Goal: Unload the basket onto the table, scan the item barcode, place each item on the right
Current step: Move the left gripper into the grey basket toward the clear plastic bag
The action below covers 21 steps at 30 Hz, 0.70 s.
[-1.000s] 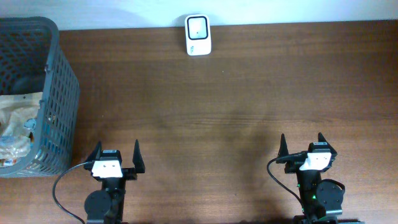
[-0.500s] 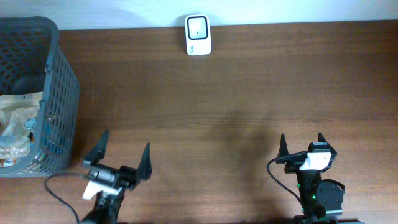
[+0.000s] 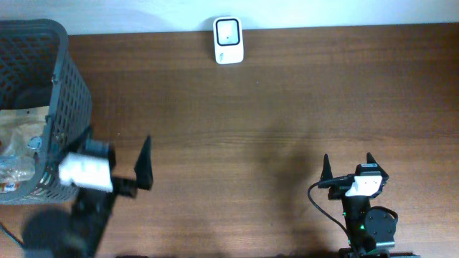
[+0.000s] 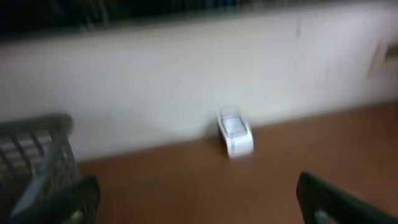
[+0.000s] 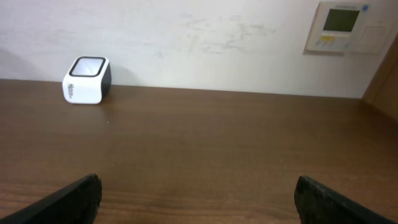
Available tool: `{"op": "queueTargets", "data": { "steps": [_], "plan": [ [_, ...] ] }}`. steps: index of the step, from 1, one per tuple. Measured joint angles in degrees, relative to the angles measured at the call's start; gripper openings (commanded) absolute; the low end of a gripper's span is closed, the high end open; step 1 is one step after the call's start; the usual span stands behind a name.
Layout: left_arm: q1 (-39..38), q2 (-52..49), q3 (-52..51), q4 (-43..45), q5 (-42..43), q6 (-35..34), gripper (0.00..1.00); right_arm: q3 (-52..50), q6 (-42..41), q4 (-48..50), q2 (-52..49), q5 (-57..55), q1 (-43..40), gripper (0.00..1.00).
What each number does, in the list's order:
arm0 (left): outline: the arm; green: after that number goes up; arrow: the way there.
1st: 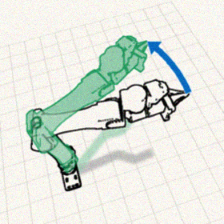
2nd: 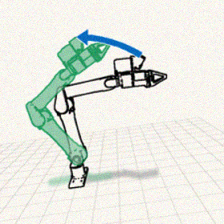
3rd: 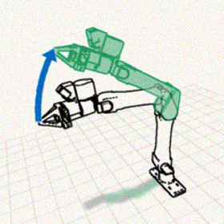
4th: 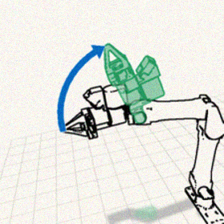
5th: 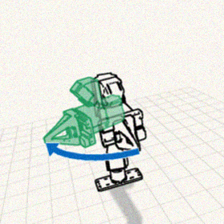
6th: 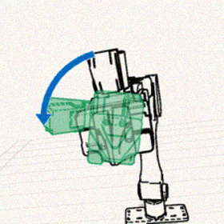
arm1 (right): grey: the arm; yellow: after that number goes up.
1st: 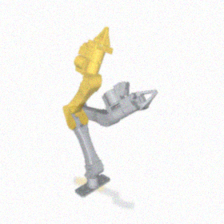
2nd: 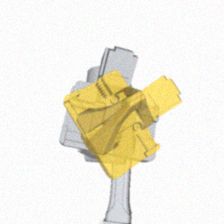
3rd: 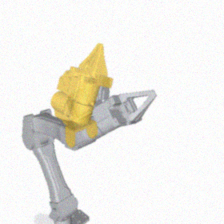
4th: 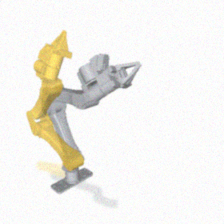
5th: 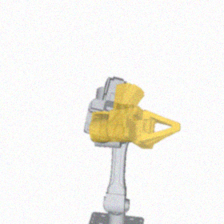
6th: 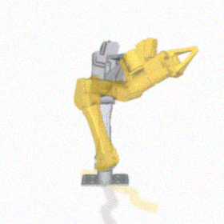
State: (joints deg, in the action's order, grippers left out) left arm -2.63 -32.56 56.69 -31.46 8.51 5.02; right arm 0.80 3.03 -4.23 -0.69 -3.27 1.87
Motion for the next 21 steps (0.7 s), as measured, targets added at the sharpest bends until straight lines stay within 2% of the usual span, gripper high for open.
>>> {"op": "queueTargets", "data": {
  "steps": [1, 2, 3, 9, 13, 15, 19, 21],
  "plan": [
    [0.0, -1.7, 2.1, -1.9, 0.2, 0.4, 0.99, 0.0, 0.0, 0.0, 0.0, 0.1, 0.0, 0.99],
    [0.0, -11.1, 12.2, -8.8, 1.5, 0.8, 0.99, 0.0, 0.0, 0.0, 0.0, 0.1, 0.0, 0.98],
    [0.0, -15.2, 16.4, -11.6, 1.7, 1.2, 0.99, 0.0, 0.0, 0.0, 0.0, 0.1, 0.0, 0.98],
    [1.9, -36.2, 40.0, -22.8, -2.8, -1.8, 0.99, 0.0, 0.0, 0.0, 0.0, 0.1, 0.0, 0.98],
    [7.4, -48.7, 61.6, -34.4, -4.6, -4.7, 0.99, 0.0, 0.0, 0.0, 0.1, 0.1, 0.0, 0.98],
    [13.4, -56.9, 77.0, -39.8, -5.8, -6.5, 0.99, 0.0, 0.0, 0.0, 0.1, 0.1, 0.0, 0.98],
    [22.1, -64.7, 88.9, -41.2, -10.8, -10.7, 0.99, 0.0, 0.0, 0.0, 0.1, 0.1, 0.0, 0.98],
    [26.0, -66.8, 90.2, -40.9, -13.4, -12.0, 0.99, 0.0, 0.0, 0.0, 0.1, 0.1, 0.0, 0.98]
  ]
}}
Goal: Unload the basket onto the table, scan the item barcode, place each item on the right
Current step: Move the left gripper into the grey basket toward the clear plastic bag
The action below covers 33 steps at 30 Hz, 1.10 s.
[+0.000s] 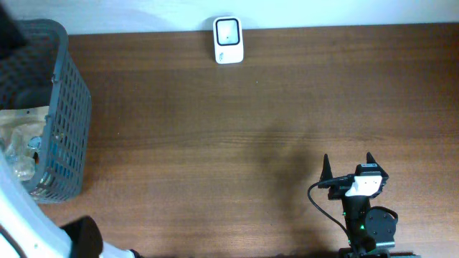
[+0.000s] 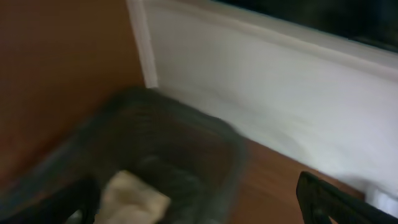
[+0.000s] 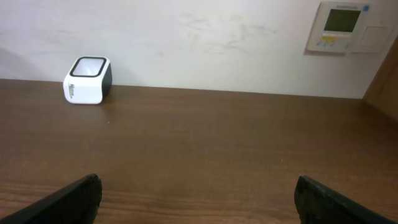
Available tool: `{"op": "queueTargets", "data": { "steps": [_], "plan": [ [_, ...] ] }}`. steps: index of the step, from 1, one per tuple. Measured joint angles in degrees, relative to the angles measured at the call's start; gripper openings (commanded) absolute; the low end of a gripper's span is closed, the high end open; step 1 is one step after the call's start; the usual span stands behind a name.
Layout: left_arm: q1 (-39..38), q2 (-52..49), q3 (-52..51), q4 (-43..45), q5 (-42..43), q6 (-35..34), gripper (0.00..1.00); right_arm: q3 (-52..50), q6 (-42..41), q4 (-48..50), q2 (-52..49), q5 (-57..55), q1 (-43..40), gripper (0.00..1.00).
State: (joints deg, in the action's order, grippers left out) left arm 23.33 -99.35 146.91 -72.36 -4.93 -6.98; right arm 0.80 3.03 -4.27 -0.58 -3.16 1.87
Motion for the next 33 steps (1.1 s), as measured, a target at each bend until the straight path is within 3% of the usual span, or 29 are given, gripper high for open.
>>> {"op": "queueTargets", "data": {
  "steps": [9, 13, 17, 24, 33],
  "plan": [
    [16.1, -5.7, 0.2, -1.9, -5.1, -1.9, 0.99, 0.0, 0.0, 0.0, 0.0, 0.0, 0.0, 0.98],
    [17.8, -8.0, -1.2, -3.4, -5.6, -0.4, 1.00, 0.0, 0.0, 0.0, 0.0, 0.0, 0.0, 0.98],
    [17.8, -10.6, -10.1, -2.0, -5.7, 5.3, 0.95, 0.0, 0.0, 0.0, 0.0, 0.0, 0.0, 0.98],
    [17.5, -13.8, -29.2, 4.4, -7.8, 16.6, 1.00, 0.0, 0.0, 0.0, 0.0, 0.0, 0.0, 0.98],
    [17.6, -13.8, -37.4, 9.0, -5.8, 26.9, 0.99, 0.0, 0.0, 0.0, 0.0, 0.0, 0.0, 0.98]
  ]
}}
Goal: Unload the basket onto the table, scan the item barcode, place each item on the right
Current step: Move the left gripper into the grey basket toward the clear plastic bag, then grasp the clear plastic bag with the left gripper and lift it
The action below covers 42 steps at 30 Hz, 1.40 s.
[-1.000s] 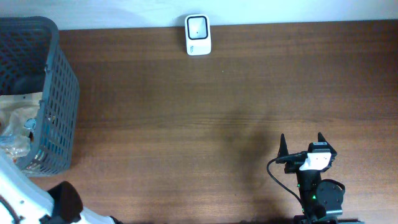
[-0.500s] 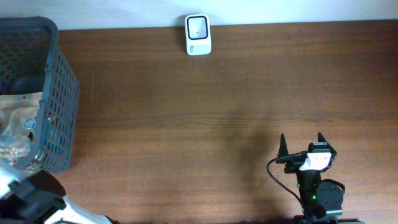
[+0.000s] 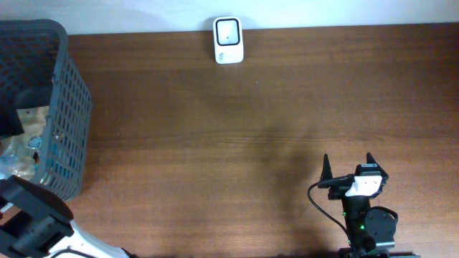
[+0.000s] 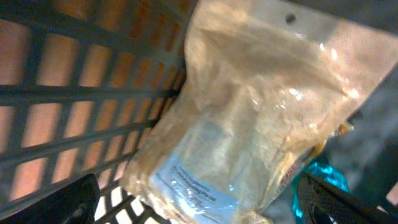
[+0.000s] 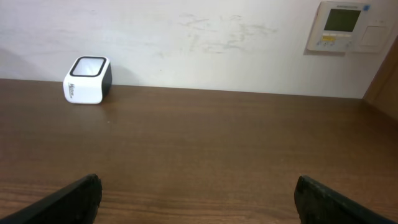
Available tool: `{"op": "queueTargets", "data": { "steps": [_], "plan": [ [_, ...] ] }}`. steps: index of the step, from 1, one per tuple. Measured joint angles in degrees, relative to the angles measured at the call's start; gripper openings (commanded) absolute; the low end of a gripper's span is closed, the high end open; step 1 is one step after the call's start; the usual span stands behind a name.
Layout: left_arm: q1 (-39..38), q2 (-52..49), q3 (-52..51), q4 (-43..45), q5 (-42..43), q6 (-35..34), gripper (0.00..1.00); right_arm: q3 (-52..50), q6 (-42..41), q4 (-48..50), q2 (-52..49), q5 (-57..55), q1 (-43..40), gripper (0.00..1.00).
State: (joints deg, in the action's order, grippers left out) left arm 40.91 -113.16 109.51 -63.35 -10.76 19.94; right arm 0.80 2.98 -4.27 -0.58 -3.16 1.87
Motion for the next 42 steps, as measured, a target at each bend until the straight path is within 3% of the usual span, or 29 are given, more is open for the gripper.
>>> {"op": "queueTargets", "data": {
  "steps": [17, 21, 30, 32, 33, 37, 42],
  "plan": [
    [-1.3, 0.0, -11.7, 6.6, 1.0, 7.3, 0.92, 0.0, 0.0, 0.0, 0.0, 0.0, 0.0, 0.98],
    [-1.5, 0.0, -12.6, 7.2, 0.2, 7.8, 0.85, 0.0, 0.0, 0.0, 0.0, 0.0, 0.0, 0.98],
    [-1.5, -0.1, -15.1, 7.5, -0.3, 8.3, 0.91, 0.0, 0.0, 0.0, 0.0, 0.0, 0.0, 0.98],
    [-1.5, -0.4, -15.6, 7.6, -0.7, 8.3, 0.84, 0.0, 0.0, 0.0, 0.0, 0.0, 0.0, 0.98],
    [-1.5, -0.8, -15.6, 7.8, -0.9, 8.3, 0.70, 0.0, 0.0, 0.0, 0.0, 0.0, 0.0, 0.99],
    [-1.2, -2.1, -15.7, 9.7, -2.2, 8.8, 0.42, 0.0, 0.0, 0.0, 0.0, 0.0, 0.0, 0.98],
    [-1.2, -2.1, -15.7, 12.0, -2.8, 8.8, 0.34, 0.0, 0.0, 0.0, 0.0, 0.0, 0.0, 0.98]
  ]
}}
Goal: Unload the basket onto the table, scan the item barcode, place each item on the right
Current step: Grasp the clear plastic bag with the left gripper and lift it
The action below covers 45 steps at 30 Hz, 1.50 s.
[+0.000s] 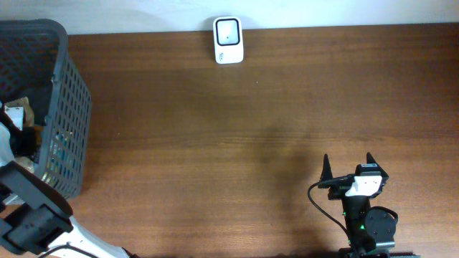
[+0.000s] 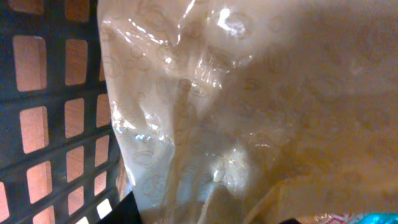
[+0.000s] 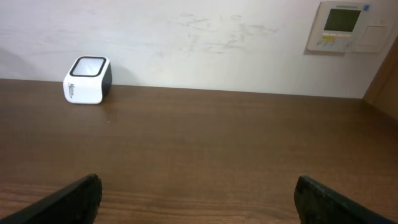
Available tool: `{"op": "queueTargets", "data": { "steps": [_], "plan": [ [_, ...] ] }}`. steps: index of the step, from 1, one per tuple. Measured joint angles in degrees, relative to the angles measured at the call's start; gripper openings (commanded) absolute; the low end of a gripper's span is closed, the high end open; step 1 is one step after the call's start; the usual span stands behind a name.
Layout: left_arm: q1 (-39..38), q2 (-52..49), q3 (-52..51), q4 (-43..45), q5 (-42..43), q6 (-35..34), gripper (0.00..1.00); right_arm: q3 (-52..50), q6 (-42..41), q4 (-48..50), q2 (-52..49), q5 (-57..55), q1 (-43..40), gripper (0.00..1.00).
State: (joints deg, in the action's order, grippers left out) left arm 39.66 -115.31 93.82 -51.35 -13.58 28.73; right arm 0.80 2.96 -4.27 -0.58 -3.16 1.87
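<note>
A clear plastic bag point(image 2: 249, 106) with tan contents fills the left wrist view, lying in the dark mesh basket point(image 1: 68, 107) at the table's left end. My left gripper point(image 2: 214, 210) is down inside the basket, jaws apart, pressed into the bag so that only the fingertips point(image 2: 132, 210) show at its lower edge. Overhead, the left arm point(image 1: 11, 140) covers the bag. The white barcode scanner point(image 1: 228, 31) stands at the table's far edge, also seen by the right wrist camera as the scanner point(image 3: 87, 79). My right gripper point(image 1: 348, 166) rests open near the front right.
The basket wall point(image 2: 56, 124) shows left of the bag, and a teal packet corner point(image 2: 360, 219) at the lower right. Brown tabletop point(image 1: 251, 129) stretches between basket and scanner. A wall thermostat point(image 3: 346, 25) hangs behind the table.
My left gripper has gone deeper into the basket and closer to the bag, which now fills the view. Its fingers stand a little nearer together. The right arm has not moved.
My left gripper was open over the table beside the basket, facing the scanner. Then it was raised and turned toward the basket. Then it looked down on the bag inside. Now it is pressed against the bag. The right gripper stayed put.
</note>
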Motion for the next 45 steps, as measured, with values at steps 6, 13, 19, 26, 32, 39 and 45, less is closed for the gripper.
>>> {"op": "queueTargets", "data": {
  "steps": [6, 13, 19, 26, 32, 39, 45],
  "plan": [
    [0.0, 0.0, 0.6, 0.7, 0.1, -0.2, 0.09, 0.0, 0.0, 0.0, 0.0, 0.0, 0.0, 0.98],
    [-0.2, -0.4, 10.1, 0.0, 1.7, -7.7, 0.00, 0.0, 0.0, 0.0, 0.0, 0.0, 0.0, 0.98],
    [-0.2, 0.5, 19.6, 0.1, 11.3, -13.4, 0.00, 0.0, 0.0, 0.0, 0.0, 0.0, 0.0, 0.98],
    [-0.2, 8.7, 26.3, 4.8, 29.0, -19.0, 0.00, 0.0, 0.0, 0.0, 0.0, 0.0, 0.0, 0.99],
    [-0.2, 15.1, 27.2, 5.3, 37.6, -21.7, 0.00, 0.0, 0.0, 0.0, 0.0, 0.0, 0.0, 0.98],
    [-0.3, 16.5, 27.2, 2.9, 40.5, -22.5, 0.00, 0.0, 0.0, 0.0, 0.0, 0.0, 0.0, 0.98],
    [-5.4, 16.5, 27.2, 2.2, 41.0, -22.6, 0.00, 0.0, 0.0, 0.0, 0.0, 0.0, 0.0, 0.99]
  ]
}}
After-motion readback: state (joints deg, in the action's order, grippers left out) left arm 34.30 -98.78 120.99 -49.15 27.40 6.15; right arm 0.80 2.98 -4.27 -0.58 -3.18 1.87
